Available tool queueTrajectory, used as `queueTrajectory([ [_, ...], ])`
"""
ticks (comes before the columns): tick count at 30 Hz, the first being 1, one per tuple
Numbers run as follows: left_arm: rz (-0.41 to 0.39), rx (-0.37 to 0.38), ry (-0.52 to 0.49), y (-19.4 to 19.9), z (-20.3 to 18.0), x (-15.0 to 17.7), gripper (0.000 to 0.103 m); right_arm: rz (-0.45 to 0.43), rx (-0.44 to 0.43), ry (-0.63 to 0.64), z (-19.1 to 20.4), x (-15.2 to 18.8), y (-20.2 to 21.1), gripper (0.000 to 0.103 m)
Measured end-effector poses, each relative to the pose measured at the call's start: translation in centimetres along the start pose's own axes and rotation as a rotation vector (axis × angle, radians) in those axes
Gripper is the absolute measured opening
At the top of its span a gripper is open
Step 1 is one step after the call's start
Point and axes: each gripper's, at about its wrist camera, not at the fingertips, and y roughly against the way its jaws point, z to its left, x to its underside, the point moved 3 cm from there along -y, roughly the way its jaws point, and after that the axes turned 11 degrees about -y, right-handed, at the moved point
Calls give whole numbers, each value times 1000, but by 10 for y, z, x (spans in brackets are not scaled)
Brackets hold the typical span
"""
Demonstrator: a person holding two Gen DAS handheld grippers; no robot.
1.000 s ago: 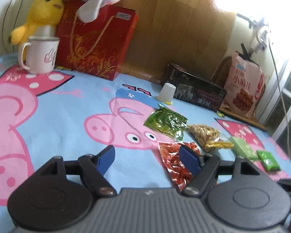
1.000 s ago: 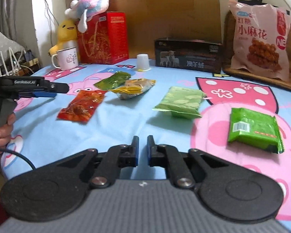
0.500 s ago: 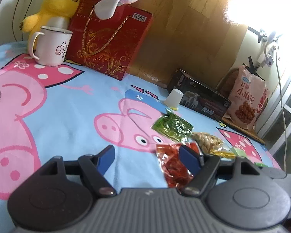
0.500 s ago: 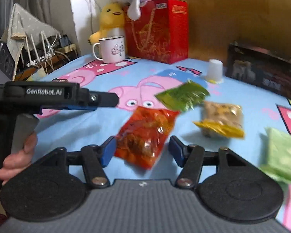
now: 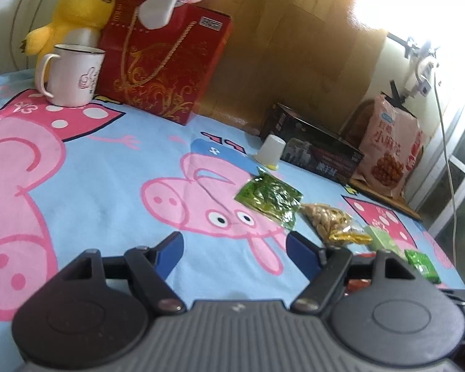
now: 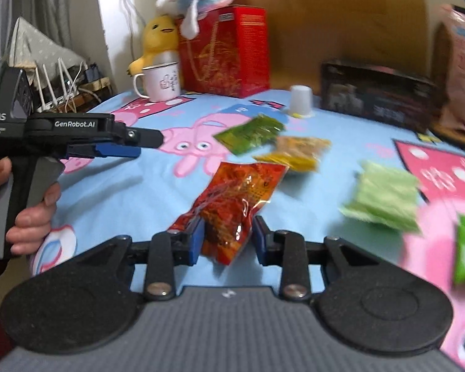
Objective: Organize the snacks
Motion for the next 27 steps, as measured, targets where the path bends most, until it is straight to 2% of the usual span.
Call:
queueTrajectory([
  [4,18,-5,-55,-4,-10,0,75,-28,37,-120,-23,12,28,36],
  [8,25,-19,-107,-3,-20,2,75,-51,52,-172,-29,20,40,37],
  [10,20,-14,-110,0,-23,3,75,-49,50,-168,-27,20,40,41],
  [14,39,46,-60,3,-28,12,76,-36,14,-158,-24,20,39,44],
  [27,44,50,-86,4,-36,15,78,-53,10,-188,-26,23,41,46],
])
